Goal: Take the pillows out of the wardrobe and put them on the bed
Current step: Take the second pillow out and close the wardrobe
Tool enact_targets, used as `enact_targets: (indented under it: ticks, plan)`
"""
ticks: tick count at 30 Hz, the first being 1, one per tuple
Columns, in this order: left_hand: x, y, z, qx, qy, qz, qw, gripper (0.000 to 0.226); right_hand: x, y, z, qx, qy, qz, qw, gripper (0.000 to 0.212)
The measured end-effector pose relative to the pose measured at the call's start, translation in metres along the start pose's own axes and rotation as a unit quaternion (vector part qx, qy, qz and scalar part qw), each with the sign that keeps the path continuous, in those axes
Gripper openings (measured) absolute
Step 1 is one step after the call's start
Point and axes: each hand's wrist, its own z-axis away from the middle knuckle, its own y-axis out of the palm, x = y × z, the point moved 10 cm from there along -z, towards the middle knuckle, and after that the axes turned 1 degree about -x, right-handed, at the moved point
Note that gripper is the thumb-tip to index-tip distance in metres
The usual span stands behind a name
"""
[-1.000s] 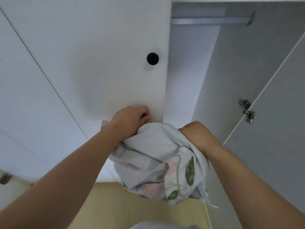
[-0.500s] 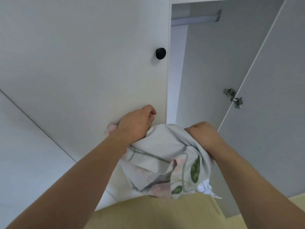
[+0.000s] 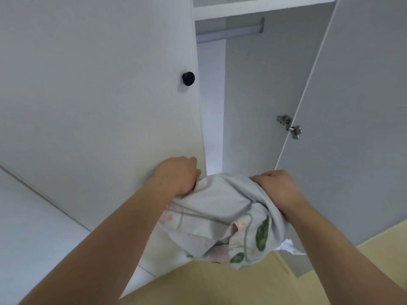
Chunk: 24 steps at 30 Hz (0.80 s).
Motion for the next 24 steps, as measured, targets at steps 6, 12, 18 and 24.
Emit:
enact_targets:
  ticks: [6,12,18,24]
  plan:
    - [-0.120,-0.021,0.019,0.069,0.136,-0.175,0.973,0.026,-0.056,-0.070,0.025,-0.053,0.005,0.002,0.999,0.010]
    - [-0.329,-0.085,0.045,-0.100,0.429,-0.094,0.893,0.027,-0.108,-0.160,0.071,-0.162,0.013,0.080,0.983,0.030]
    - [-0.477,-0.100,0.065,-0.269,0.591,-0.178,0.739,0.054,-0.178,-0.220,0.127,-0.235,0.109,-0.045,0.965,0.030]
    - [-0.552,-0.121,0.035,-0.334,0.512,-0.369,0.701,0.056,-0.219,-0.265,0.170,-0.311,0.151,-0.191,0.919,0.018]
